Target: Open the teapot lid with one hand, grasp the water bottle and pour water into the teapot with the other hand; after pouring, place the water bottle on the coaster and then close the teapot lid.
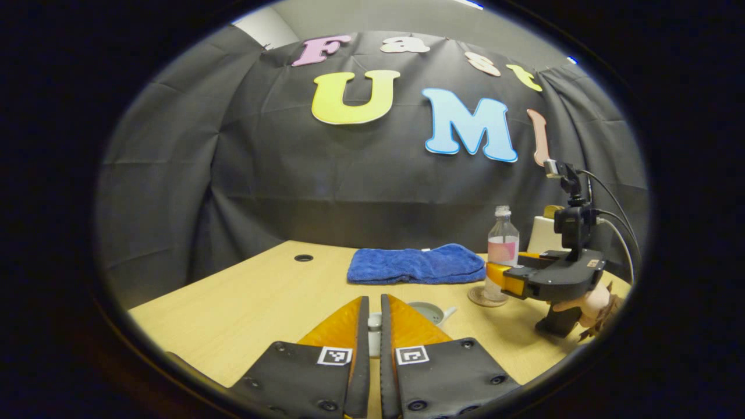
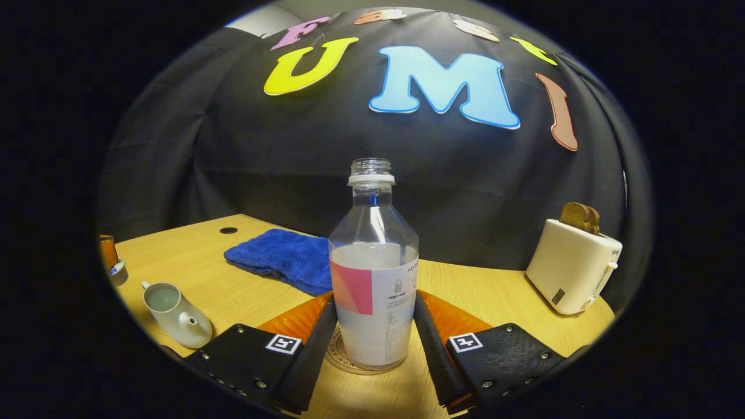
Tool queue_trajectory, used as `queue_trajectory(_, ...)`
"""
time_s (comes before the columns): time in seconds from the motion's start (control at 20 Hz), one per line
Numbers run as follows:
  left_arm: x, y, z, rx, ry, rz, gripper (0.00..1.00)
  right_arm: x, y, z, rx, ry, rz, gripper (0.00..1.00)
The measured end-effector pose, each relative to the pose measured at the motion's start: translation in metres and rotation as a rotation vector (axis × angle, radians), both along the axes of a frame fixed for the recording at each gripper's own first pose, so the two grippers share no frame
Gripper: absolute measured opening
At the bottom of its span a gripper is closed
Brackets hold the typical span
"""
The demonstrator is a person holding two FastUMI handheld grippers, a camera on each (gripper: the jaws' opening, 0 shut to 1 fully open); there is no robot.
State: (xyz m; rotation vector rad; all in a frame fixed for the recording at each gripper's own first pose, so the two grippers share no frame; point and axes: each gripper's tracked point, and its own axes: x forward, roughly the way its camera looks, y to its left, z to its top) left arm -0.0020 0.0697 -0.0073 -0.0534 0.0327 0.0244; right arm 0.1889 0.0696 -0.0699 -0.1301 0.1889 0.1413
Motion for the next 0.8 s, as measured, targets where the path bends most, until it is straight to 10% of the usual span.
queue_trajectory(0.45,-0.004,0.0,0.001,-0.002,0.006,0.0,0.14,-0.007,-0.003,-0.011,0.039,0.04,-0.025,0.79)
queue_trajectory(0.55,-0.005,0.002,0.002,0.004,0.003,0.004,0.14,-0.006,-0.005,-0.008,0.034,0.029,-0.034,0.98)
queue_trajectory(0.8,-0.004,-0.003,0.01,0.014,-0.014,0.0,0.14,-0.009,-0.01,0.006,0.034,-0.024,-0.043,1.0)
